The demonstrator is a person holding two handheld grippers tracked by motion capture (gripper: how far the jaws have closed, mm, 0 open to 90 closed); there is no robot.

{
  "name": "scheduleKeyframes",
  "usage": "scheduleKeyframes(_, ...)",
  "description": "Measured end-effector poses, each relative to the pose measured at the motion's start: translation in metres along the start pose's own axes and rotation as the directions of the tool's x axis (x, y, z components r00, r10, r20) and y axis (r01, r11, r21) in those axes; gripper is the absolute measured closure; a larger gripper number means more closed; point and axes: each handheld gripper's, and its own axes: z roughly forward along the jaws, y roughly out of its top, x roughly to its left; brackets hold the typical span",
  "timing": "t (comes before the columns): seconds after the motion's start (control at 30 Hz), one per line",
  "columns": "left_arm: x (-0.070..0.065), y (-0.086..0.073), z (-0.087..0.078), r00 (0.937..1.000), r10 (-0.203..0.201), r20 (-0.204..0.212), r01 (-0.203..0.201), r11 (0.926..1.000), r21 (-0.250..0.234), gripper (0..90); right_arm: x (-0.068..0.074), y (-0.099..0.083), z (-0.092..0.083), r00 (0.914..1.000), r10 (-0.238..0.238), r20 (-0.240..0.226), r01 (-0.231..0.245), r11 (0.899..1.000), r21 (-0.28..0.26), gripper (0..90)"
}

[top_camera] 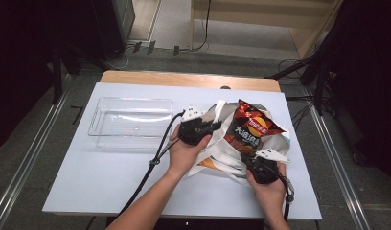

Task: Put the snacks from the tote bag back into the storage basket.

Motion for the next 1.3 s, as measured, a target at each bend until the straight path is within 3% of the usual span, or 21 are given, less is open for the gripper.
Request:
scheduleKeyframes(0.1, 0.011, 0.015, 0.012, 0.9932, 0.022, -0.115, -0.026, 0.999, -0.037, 81.9, 0.0, 0.0, 0.001, 0.9999, -0.016, -0.006, 0.016, 0.999, 0.028, 90.0)
scheduleKeyframes(0.2, 0.026, 0.02, 0.031, 0.9787, 0.02, -0.204, -0.021, 0.9998, 0.0, 77.8, -0.002, 0.0, 0.001, 0.9994, -0.025, -0.024, 0.026, 0.999, 0.04, 90.0)
scheduleKeyframes(0.23, 0.031, 0.019, 0.037, 0.9733, 0.02, -0.229, -0.014, 0.9996, 0.026, 68.7, -0.003, -0.001, 0.0, 0.999, -0.028, -0.036, 0.03, 0.999, 0.042, 90.0)
scheduleKeyframes(0.27, 0.034, 0.017, 0.041, 0.9702, 0.024, -0.241, -0.014, 0.9989, 0.044, 68.7, -0.003, -0.001, 0.0, 0.999, -0.028, -0.036, 0.03, 0.999, 0.042, 90.0)
scheduleKeyframes(0.3, 0.04, 0.012, 0.049, 0.9682, 0.019, -0.249, 0.005, 0.9955, 0.095, 52.7, -0.003, -0.001, 0.0, 0.9986, -0.036, -0.038, 0.037, 0.999, 0.039, 90.0)
scheduleKeyframes(0.37, 0.042, 0.009, 0.05, 0.9714, 0.024, -0.236, 0.005, 0.9926, 0.121, 39.7, -0.004, -0.002, -0.003, 0.9991, -0.023, -0.037, 0.024, 1.0, 0.021, 90.0)
scheduleKeyframes(0.43, 0.036, 0.003, 0.044, 0.9695, 0.069, -0.235, -0.036, 0.9888, 0.145, 28.2, -0.002, -0.004, -0.011, 0.9987, -0.033, -0.037, 0.032, 0.999, -0.04, 87.4)
scheduleKeyframes(0.47, 0.036, 0.003, 0.044, 0.9695, 0.069, -0.235, -0.036, 0.9888, 0.145, 25.2, -0.002, -0.004, -0.011, 0.9987, -0.033, -0.037, 0.032, 0.999, -0.04, 87.4)
scheduleKeyframes(0.53, 0.031, 0.001, 0.035, 0.9727, 0.08, -0.218, -0.052, 0.99, 0.131, 23.8, 0.001, -0.003, -0.025, 0.9976, -0.064, -0.026, 0.06, 0.991, -0.116, 80.2)
scheduleKeyframes(0.6, 0.025, -0.002, 0.025, 0.9765, 0.086, -0.197, -0.064, 0.991, 0.118, 22.8, 0.001, 0.001, -0.04, 0.998, -0.063, 0.008, 0.063, 0.979, -0.195, 73.1)
scheduleKeyframes(0.63, 0.02, -0.005, 0.019, 0.9765, 0.103, -0.189, -0.079, 0.9889, 0.126, 22.8, -0.001, 0.006, -0.05, 0.9986, -0.036, 0.039, 0.045, 0.962, -0.268, 61.0)
scheduleKeyframes(0.67, 0.02, -0.005, 0.019, 0.9765, 0.103, -0.189, -0.079, 0.9889, 0.126, 23.0, -0.001, 0.006, -0.05, 0.9986, -0.036, 0.039, 0.045, 0.962, -0.268, 61.0)
scheduleKeyframes(0.7, 0.017, -0.007, 0.016, 0.9758, 0.114, -0.186, -0.09, 0.9872, 0.132, 23.7, -0.003, 0.012, -0.055, 0.9991, -0.007, 0.041, 0.02, 0.944, -0.33, 50.3)
scheduleKeyframes(0.87, 0.005, -0.019, -0.003, 0.9758, 0.149, -0.161, -0.128, 0.9828, 0.133, 22.9, -0.007, 0.029, -0.051, 0.9981, 0.056, 0.027, -0.042, 0.933, -0.358, 42.9)
scheduleKeyframes(0.93, 0.002, -0.025, -0.009, 0.975, 0.164, -0.15, -0.142, 0.9788, 0.148, 21.5, -0.004, 0.038, -0.046, 0.9978, 0.059, 0.031, -0.044, 0.936, -0.35, 39.4)
scheduleKeyframes(0.97, 0.001, -0.03, -0.013, 0.9763, 0.163, -0.142, -0.14, 0.977, 0.161, 17.0, -0.002, 0.046, -0.039, 0.9957, 0.077, 0.052, -0.057, 0.945, -0.322, 38.8)
scheduleKeyframes(1.07, 0.0, -0.033, -0.017, 0.9747, 0.161, -0.155, -0.136, 0.9774, 0.162, 12.9, 0.0, 0.049, -0.03, 0.9913, 0.109, 0.075, -0.082, 0.951, -0.299, 39.7)
scheduleKeyframes(1.1, 0.002, -0.035, -0.023, 0.9769, 0.155, -0.147, -0.133, 0.9796, 0.151, 12.7, 0.003, 0.049, -0.022, 0.9871, 0.119, 0.107, -0.088, 0.962, -0.26, 49.7)
scheduleKeyframes(1.13, 0.002, -0.035, -0.023, 0.9769, 0.155, -0.147, -0.133, 0.9796, 0.151, 11.9, 0.003, 0.049, -0.022, 0.9871, 0.119, 0.107, -0.088, 0.962, -0.26, 49.7)
scheduleKeyframes(1.23, 0.003, -0.037, -0.031, 0.9783, 0.146, -0.147, -0.123, 0.9804, 0.154, 10.5, 0.005, 0.045, -0.019, 0.9761, 0.136, 0.169, -0.088, 0.96, -0.265, 84.7)
scheduleKeyframes(1.3, 0.003, -0.039, -0.04, 0.9719, 0.169, -0.164, -0.143, 0.9772, 0.157, 10.6, 0.003, 0.045, -0.022, 0.9773, 0.144, 0.156, -0.098, 0.959, -0.266, 90.0)
